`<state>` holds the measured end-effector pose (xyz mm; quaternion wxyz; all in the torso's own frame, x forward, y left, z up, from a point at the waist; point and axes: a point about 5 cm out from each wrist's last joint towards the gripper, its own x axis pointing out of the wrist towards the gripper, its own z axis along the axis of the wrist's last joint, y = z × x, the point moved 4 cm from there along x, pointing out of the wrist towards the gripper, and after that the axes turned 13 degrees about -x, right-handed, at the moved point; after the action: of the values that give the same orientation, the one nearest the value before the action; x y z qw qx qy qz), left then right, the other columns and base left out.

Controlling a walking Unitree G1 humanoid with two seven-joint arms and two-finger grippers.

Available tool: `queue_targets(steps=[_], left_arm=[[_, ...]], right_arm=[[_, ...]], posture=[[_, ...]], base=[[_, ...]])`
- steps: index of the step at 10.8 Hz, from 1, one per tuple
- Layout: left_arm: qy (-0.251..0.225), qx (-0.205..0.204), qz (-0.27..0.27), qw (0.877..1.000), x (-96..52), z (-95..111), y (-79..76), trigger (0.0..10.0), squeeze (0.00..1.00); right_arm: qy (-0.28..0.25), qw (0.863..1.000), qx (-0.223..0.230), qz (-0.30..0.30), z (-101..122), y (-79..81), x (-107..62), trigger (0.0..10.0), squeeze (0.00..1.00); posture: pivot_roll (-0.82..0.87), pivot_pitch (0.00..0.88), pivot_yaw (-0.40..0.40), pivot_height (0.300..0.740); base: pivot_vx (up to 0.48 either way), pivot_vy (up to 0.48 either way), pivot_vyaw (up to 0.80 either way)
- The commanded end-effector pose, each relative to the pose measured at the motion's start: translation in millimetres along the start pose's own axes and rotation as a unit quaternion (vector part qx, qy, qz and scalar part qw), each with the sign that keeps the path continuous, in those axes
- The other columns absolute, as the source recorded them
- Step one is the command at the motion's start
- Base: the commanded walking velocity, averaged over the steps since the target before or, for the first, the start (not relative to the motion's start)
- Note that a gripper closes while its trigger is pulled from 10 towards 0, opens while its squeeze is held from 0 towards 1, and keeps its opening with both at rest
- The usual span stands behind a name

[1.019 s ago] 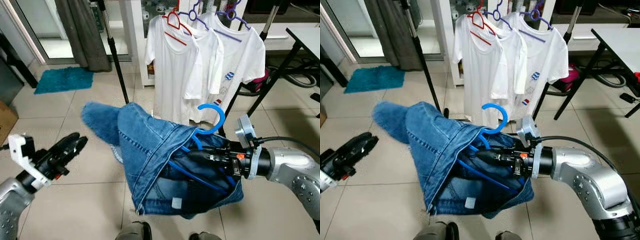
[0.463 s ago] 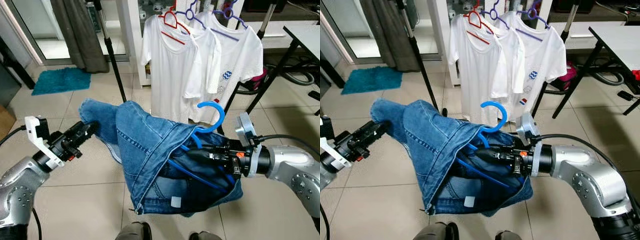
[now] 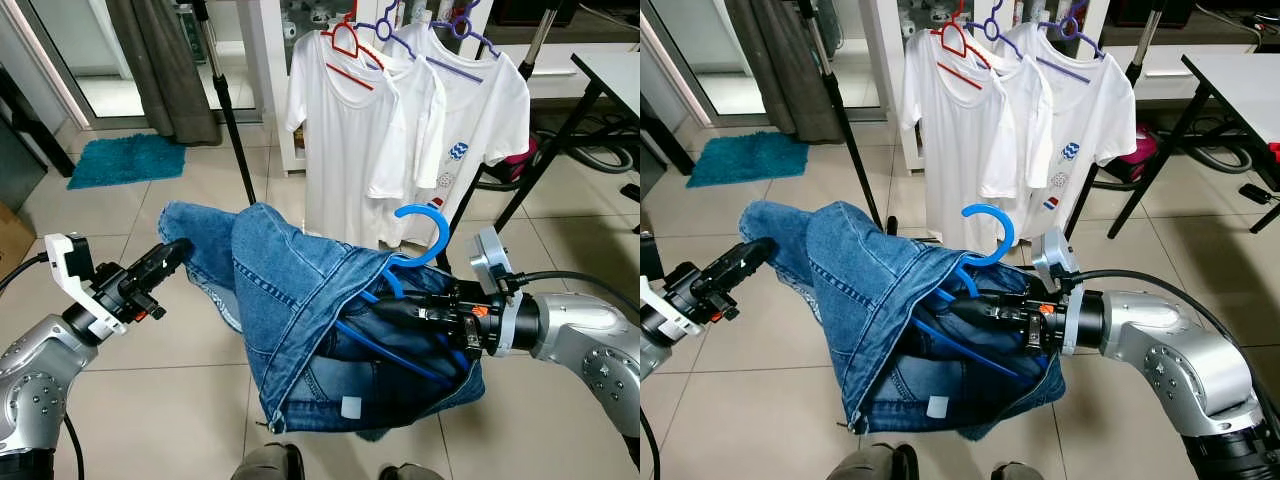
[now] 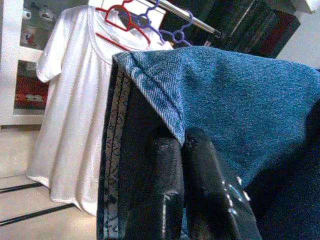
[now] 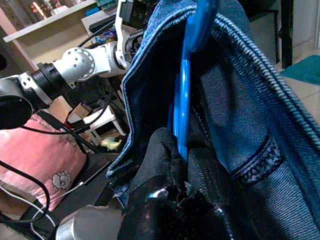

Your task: Hang hanger

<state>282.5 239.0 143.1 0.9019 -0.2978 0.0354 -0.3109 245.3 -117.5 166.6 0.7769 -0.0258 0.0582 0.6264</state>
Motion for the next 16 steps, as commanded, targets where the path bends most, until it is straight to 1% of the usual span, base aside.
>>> queue_targets(steps=[1, 2, 4, 5, 6, 7, 8, 9, 10, 11, 12, 13, 14, 15, 16], left_arm=[[-0.004, -0.007, 0.002, 1.000, -2.2, 1, 1.8, 0.0, 0.00], [-0.003, -0.007, 0.002, 1.000, -1.6, 0, 2.4, 0.0, 0.00], [-0.018, -0.006, 0.021, 1.000, -0.7, 4, 8.8, 0.0, 0.00], [-0.056, 0.001, 0.064, 0.996, -1.2, 13, 21.4, 0.0, 0.00], [-0.102, 0.001, 0.117, 0.988, -4.8, 26, 37.3, 0.0, 0.00], [-0.160, -0.019, 0.173, 0.972, -12.8, 38, 54.5, 0.0, 0.00], [-0.174, -0.027, 0.179, 0.968, -14.1, 39, 56.1, 0.0, 0.00], [-0.171, -0.029, 0.193, 0.966, -14.6, 35, 59.5, 0.0, 0.00], [-0.154, -0.027, 0.227, 0.961, -16.1, 27, 68.4, 0.0, 0.00], [-0.136, -0.017, 0.297, 0.945, -24.7, 18, 85.9, 0.0, 0.00], [-0.131, -0.010, 0.352, 0.927, -34.3, 13, 98.9, 0.0, 0.00], [-0.134, -0.011, 0.370, 0.919, -37.8, 13, 102.4, 0.0, 0.00], [-0.133, -0.008, 0.413, 0.901, -46.4, 12, 111.0, 0.0, 0.00], [-0.135, -0.002, 0.432, 0.892, -49.9, 12, 115.1, 0.0, 0.00], [-0.137, 0.000, 0.403, 0.905, -40.1, 14, 109.1, 2.3, 0.00]], right_arm=[[-0.012, 1.000, -0.020, 0.007, 8, 0.7, 1.0, 10.0, 0.00], [-0.012, 1.000, -0.020, 0.007, 8, 0.8, 0.8, 10.0, 0.00], [-0.012, 1.000, -0.020, 0.007, 8, 1.8, -0.4, 10.0, 0.00], [-0.012, 1.000, -0.021, 0.007, 9, 2.1, -0.2, 10.0, 0.00], [-0.013, 1.000, -0.020, 0.006, 9, 1.9, -0.3, 10.0, 0.00], [-0.013, 1.000, -0.019, 0.006, 9, 2.4, -0.6, 10.0, 0.00], [-0.013, 1.000, -0.018, 0.006, 8, 2.6, -0.9, 10.0, 0.00], [-0.014, 1.000, -0.017, 0.006, 8, 2.7, -1.3, 10.0, 0.00], [-0.014, 1.000, -0.017, 0.005, 8, 2.6, -1.8, 10.0, 0.00], [-0.013, 1.000, -0.017, 0.005, 9, 2.3, -2.0, 10.0, 0.00], [-0.013, 1.000, -0.017, 0.005, 9, 2.0, -2.4, 10.0, 0.00], [-0.013, 1.000, -0.018, 0.005, 9, 2.0, -2.5, 10.0, 0.00], [-0.012, 1.000, -0.018, 0.005, 9, 1.7, -2.5, 10.0, 0.00], [-0.012, 1.000, -0.018, 0.005, 9, 1.4, -2.4, 10.0, 0.00], [-0.013, 1.000, -0.018, 0.005, 10, 0.8, -1.8, 10.0, 0.00]], posture=[[-0.04, 0.095, 0.100, 0.740], [-0.04, 0.094, 0.102, 0.740], [-0.04, 0.092, 0.103, 0.740], [-0.05, 0.082, 0.109, 0.740], [-0.05, 0.082, 0.109, 0.740], [-0.05, 0.076, 0.111, 0.740], [-0.05, 0.075, 0.112, 0.740], [-0.05, 0.075, 0.112, 0.740], [-0.05, 0.076, 0.111, 0.740], [-0.05, 0.078, 0.111, 0.740], [-0.05, 0.080, 0.110, 0.740], [-0.05, 0.080, 0.110, 0.740], [-0.05, 0.079, 0.108, 0.740], [-0.05, 0.080, 0.106, 0.740], [-0.05, 0.081, 0.105, 0.740]], base=[[0.000, 0.000, 0.00], [0.000, 0.000, 0.00], [0.000, 0.000, 0.00], [0.000, 0.000, 0.00], [0.000, 0.000, 0.00], [0.000, 0.000, 0.00], [0.000, 0.000, 0.00], [0.000, 0.000, 0.00], [0.000, 0.000, 0.00], [0.000, 0.000, 0.00], [0.000, 0.000, 0.00], [0.000, 0.000, 0.00], [0.000, 0.000, 0.00], [0.000, 0.000, 0.00], [0.000, 0.000, 0.00]])
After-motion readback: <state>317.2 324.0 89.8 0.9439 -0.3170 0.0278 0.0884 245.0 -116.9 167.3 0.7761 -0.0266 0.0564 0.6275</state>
